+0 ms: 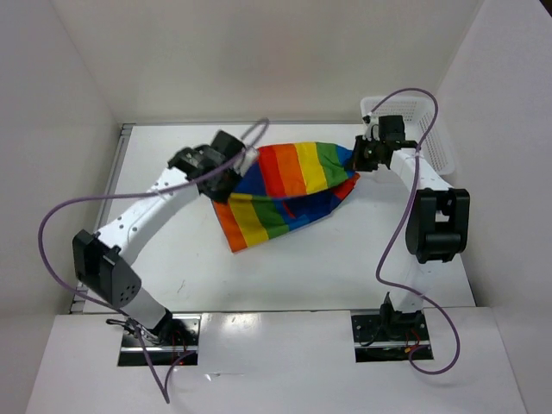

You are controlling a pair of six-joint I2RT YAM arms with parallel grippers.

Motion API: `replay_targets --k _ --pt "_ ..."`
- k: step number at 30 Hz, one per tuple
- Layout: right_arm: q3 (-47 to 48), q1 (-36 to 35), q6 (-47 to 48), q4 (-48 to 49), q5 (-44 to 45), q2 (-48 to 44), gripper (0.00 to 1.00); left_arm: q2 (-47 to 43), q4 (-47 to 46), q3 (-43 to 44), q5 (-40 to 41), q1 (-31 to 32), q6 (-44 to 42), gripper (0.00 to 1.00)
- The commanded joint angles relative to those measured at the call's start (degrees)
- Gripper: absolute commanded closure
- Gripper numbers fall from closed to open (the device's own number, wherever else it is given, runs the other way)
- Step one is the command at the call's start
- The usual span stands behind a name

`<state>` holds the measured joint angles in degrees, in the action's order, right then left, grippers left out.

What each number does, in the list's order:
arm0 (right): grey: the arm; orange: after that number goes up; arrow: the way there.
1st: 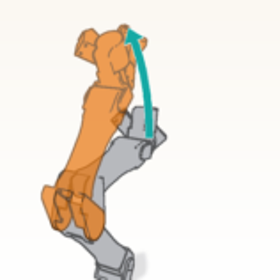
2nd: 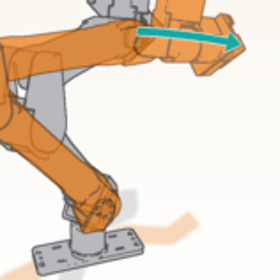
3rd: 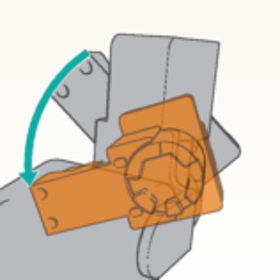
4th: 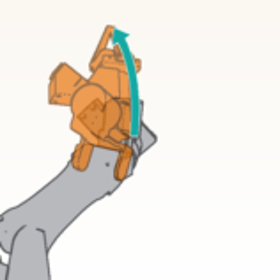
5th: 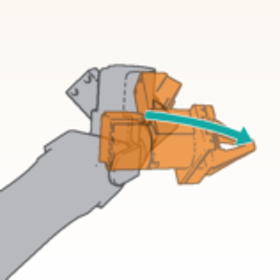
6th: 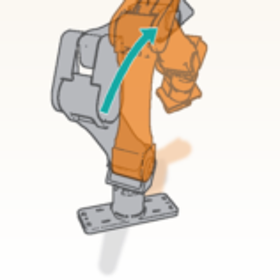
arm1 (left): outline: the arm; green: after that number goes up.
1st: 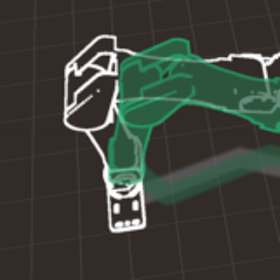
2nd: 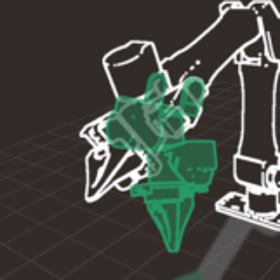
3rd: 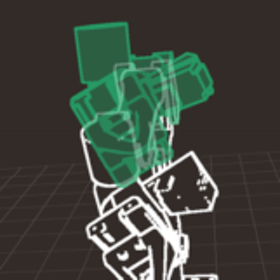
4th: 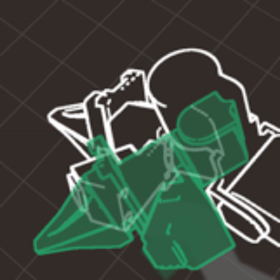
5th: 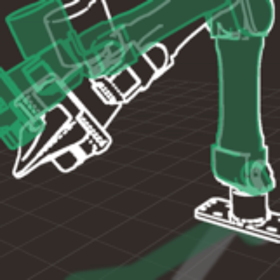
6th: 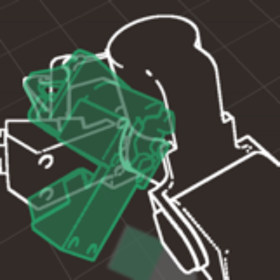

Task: Fold and stack the shorts
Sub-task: Fold the shorts

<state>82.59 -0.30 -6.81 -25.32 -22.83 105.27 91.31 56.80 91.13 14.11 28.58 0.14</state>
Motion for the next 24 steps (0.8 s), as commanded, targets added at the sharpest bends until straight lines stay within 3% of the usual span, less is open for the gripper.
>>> replay_targets --k 1,11,16,21,23,24 --pt "-1.37 0.21 6.71 -3.68 0.34 -2.52 1.0 -3.76 -4.77 -5.52 3.04 3.06 -0.14 1.0" --pt "-4.36 0.21 9.01 -2.98 6.2 -4.19 0.99 -4.48 -4.76 -14.23 -2.94 3.59 -0.14 1.0" --pt "-5.42 0.21 8.48 -1.13 10.96 -4.2 0.94 -2.89 -4.76 -18.09 -4.62 9.38 -0.14 1.0" --pt "-5.42 0.21 7.95 -0.52 11.67 -4.2 0.9 2.38 -7.31 -18.11 -5.67 10.8 -0.14 0.96" --pt "-4.9 0.21 7.95 -0.52 11.67 -3.67 0.89 4.65 -7.84 -16.87 -7.77 10.8 -0.14 0.78" --pt "-4.89 0.21 7.95 -0.52 11.67 -3.67 0.87 5.28 -7.84 -16.34 -8.56 10.8 -0.14 0.64"
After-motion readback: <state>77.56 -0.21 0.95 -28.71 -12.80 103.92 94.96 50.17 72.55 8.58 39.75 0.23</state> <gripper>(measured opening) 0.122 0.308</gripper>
